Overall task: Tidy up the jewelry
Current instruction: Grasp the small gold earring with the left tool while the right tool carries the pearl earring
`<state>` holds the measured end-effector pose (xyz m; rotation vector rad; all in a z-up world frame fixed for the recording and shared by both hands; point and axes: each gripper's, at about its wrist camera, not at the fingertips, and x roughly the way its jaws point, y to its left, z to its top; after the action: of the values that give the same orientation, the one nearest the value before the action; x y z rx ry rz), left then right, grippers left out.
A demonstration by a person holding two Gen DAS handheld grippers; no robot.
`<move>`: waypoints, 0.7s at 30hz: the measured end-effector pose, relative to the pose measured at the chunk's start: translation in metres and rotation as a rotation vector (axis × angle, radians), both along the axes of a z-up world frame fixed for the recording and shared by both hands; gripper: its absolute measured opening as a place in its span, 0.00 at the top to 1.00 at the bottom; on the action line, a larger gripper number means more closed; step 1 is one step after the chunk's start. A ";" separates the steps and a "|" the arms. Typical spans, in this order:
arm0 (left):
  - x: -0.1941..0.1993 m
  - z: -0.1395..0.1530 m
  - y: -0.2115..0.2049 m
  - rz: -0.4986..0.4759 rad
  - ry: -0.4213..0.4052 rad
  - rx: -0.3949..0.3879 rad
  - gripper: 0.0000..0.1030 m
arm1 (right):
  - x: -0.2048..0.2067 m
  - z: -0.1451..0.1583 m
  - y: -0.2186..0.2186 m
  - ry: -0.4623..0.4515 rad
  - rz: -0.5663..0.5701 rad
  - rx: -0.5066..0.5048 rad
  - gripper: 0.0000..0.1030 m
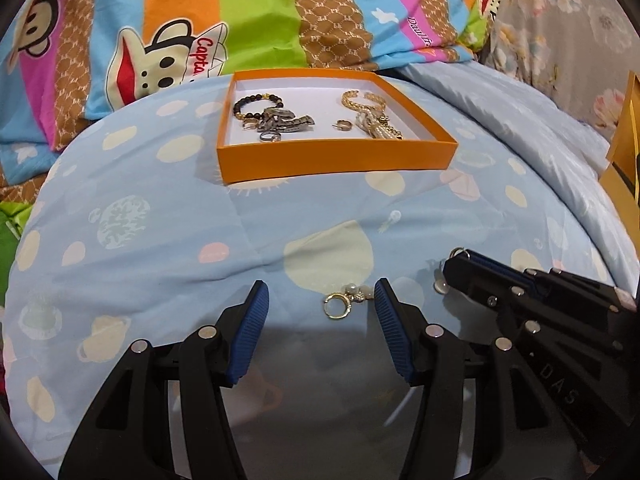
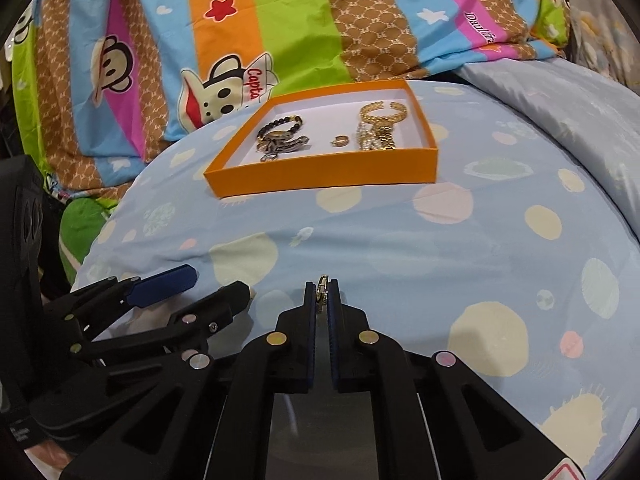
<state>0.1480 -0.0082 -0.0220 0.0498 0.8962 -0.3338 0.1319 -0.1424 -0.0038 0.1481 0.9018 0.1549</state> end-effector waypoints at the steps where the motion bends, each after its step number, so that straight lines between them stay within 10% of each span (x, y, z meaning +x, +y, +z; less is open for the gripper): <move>1: 0.000 0.000 -0.001 -0.003 0.000 0.006 0.55 | 0.000 0.000 -0.001 -0.001 -0.002 0.000 0.95; 6: 0.001 0.000 -0.001 -0.011 0.003 -0.001 0.86 | 0.000 0.001 -0.001 -0.006 -0.005 -0.001 0.95; 21: -0.004 0.017 -0.007 -0.028 -0.067 0.000 0.87 | 0.002 0.019 -0.007 -0.058 -0.010 -0.010 0.95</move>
<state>0.1438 -0.0147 -0.0048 0.0728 0.8301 -0.3562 0.1336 -0.1496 0.0156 0.1380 0.8443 0.1445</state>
